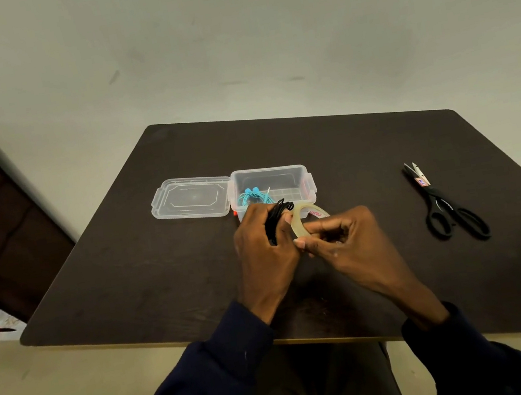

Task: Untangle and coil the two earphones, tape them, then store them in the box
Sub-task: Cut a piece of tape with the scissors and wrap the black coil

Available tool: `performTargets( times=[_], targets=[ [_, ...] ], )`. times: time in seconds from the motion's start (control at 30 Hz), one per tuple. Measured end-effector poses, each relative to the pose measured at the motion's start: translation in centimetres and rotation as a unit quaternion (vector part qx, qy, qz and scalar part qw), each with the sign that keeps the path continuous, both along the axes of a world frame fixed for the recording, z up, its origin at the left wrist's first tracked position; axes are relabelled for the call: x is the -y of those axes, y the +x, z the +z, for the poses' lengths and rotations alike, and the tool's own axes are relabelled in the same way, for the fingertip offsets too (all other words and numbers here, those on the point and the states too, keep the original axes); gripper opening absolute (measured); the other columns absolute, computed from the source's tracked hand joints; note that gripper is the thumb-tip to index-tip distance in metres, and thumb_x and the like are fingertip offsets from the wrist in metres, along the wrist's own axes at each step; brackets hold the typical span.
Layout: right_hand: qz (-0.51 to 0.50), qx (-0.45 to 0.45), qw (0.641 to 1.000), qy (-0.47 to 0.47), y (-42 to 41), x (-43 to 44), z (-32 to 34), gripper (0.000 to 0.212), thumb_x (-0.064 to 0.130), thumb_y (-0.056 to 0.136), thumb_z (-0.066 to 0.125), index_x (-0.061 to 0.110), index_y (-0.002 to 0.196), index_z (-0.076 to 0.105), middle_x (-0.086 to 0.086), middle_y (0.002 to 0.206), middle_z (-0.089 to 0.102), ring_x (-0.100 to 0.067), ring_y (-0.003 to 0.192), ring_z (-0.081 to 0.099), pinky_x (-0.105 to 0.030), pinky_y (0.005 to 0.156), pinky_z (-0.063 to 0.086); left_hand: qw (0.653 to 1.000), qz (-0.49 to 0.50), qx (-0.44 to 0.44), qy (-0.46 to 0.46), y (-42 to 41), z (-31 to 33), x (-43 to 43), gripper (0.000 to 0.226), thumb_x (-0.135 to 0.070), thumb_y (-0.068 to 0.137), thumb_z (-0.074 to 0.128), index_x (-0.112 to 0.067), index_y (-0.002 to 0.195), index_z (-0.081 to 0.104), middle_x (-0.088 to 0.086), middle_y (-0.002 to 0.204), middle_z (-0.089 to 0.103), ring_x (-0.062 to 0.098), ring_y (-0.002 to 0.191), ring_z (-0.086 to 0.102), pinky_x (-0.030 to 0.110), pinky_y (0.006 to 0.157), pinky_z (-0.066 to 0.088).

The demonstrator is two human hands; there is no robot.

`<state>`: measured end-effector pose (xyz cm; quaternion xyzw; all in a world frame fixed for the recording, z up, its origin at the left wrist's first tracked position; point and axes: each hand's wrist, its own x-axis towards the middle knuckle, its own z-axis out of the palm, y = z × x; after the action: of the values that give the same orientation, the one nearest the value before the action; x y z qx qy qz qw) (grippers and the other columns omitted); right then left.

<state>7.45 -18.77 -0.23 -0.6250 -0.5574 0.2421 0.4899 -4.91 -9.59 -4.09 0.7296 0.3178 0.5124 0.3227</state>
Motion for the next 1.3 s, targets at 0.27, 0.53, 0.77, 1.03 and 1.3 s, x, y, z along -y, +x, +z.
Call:
performTargets(
  times=[0.27, 0.53, 0.77, 1.03, 1.3],
  targets=[
    [-0.019, -0.004, 1.000, -0.024, -0.1, -0.2, 0.1, 0.013, 0.013, 0.086, 0.079, 0.018, 0.098, 0.081, 0.003, 0.081, 0.079, -0.016, 0.073, 0.074, -0.036, 0.073, 0.063, 0.996, -0.030, -0.080, -0.039, -0.2, 0.4, -0.4, 0.017, -0.020, 0.101, 0.057, -0.011, 0.115, 0.060, -0.005, 0.108, 0.059, 0.011, 0.101, 0.058, 0.010, 0.083, 0.044],
    [-0.008, 0.013, 1.000, -0.023, -0.2, -0.3, 0.1, 0.018, 0.010, 0.087, 0.077, 0.019, 0.102, 0.079, 0.007, 0.088, 0.079, -0.005, 0.078, 0.074, -0.018, 0.071, 0.057, 0.980, -0.058, -0.065, -0.179, 0.2, 0.7, -1.0, 0.022, -0.027, 0.105, 0.051, -0.016, 0.120, 0.063, -0.001, 0.115, 0.066, 0.009, 0.105, 0.062, 0.022, 0.086, 0.052],
    [-0.003, 0.026, 0.999, -0.030, 0.1, -0.1, 0.0, 0.010, 0.012, 0.089, 0.076, 0.014, 0.098, 0.081, 0.007, 0.079, 0.078, -0.003, 0.070, 0.071, -0.014, 0.066, 0.051, 0.942, -0.117, 0.018, -0.314, 0.0, 1.2, -0.9, 0.023, -0.021, 0.106, 0.050, -0.008, 0.110, 0.069, 0.010, 0.103, 0.073, 0.023, 0.098, 0.071, 0.041, 0.089, 0.059],
    [-0.014, 0.023, 0.999, -0.046, 1.0, 0.6, -0.1, 0.006, 0.016, 0.089, 0.076, 0.014, 0.087, 0.082, 0.006, 0.077, 0.077, -0.014, 0.069, 0.072, -0.028, 0.068, 0.059, 0.929, -0.149, 0.092, -0.325, -1.2, 2.1, -2.2, 0.009, -0.017, 0.098, 0.062, -0.017, 0.100, 0.071, 0.009, 0.093, 0.072, 0.010, 0.082, 0.067, 0.026, 0.081, 0.058],
    [-0.011, 0.016, 1.000, -0.012, 0.9, 0.4, 0.1, 0.007, 0.014, 0.089, 0.076, 0.015, 0.093, 0.082, 0.004, 0.079, 0.078, -0.013, 0.072, 0.073, -0.024, 0.069, 0.057, 0.936, -0.146, 0.132, -0.293, -1.1, 0.7, -0.5, 0.029, -0.009, 0.085, 0.077, -0.006, 0.114, 0.074, 0.006, 0.112, 0.076, 0.020, 0.109, 0.071, 0.044, 0.096, 0.057]
  ],
)
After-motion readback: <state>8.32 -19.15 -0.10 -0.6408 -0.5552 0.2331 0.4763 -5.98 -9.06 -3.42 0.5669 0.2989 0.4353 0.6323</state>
